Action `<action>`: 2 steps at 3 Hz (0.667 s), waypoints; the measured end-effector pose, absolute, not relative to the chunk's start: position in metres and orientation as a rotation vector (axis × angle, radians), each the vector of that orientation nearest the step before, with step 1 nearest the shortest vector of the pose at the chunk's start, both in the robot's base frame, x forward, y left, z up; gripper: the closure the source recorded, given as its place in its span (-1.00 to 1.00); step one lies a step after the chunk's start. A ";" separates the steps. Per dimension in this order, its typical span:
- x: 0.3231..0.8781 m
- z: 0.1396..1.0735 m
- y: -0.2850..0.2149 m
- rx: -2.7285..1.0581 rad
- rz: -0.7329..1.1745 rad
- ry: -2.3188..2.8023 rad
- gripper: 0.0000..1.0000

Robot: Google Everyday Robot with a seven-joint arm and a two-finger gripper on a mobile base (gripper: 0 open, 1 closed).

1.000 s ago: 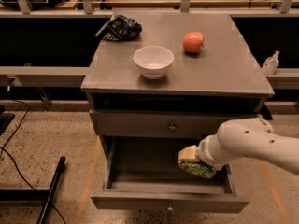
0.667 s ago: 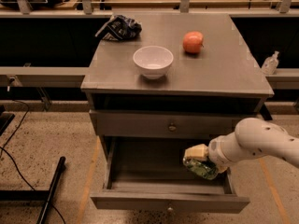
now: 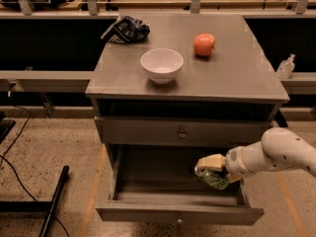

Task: Place green can into middle drawer

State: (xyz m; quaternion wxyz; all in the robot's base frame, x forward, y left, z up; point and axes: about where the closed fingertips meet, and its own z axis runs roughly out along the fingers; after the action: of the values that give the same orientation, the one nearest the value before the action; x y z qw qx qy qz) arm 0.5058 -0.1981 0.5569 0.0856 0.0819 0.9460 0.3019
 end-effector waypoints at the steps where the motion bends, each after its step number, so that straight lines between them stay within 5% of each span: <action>1: 0.507 0.548 -0.195 0.211 0.965 2.811 1.00; 2: 0.508 0.540 -0.193 0.202 1.039 2.802 1.00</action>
Offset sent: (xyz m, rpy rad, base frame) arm 0.0045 0.0044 -0.0245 0.1456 0.0101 0.0484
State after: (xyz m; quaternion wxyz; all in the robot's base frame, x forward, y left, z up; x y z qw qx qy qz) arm 0.5080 -0.1927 0.5395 0.0733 0.0674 0.9330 0.3459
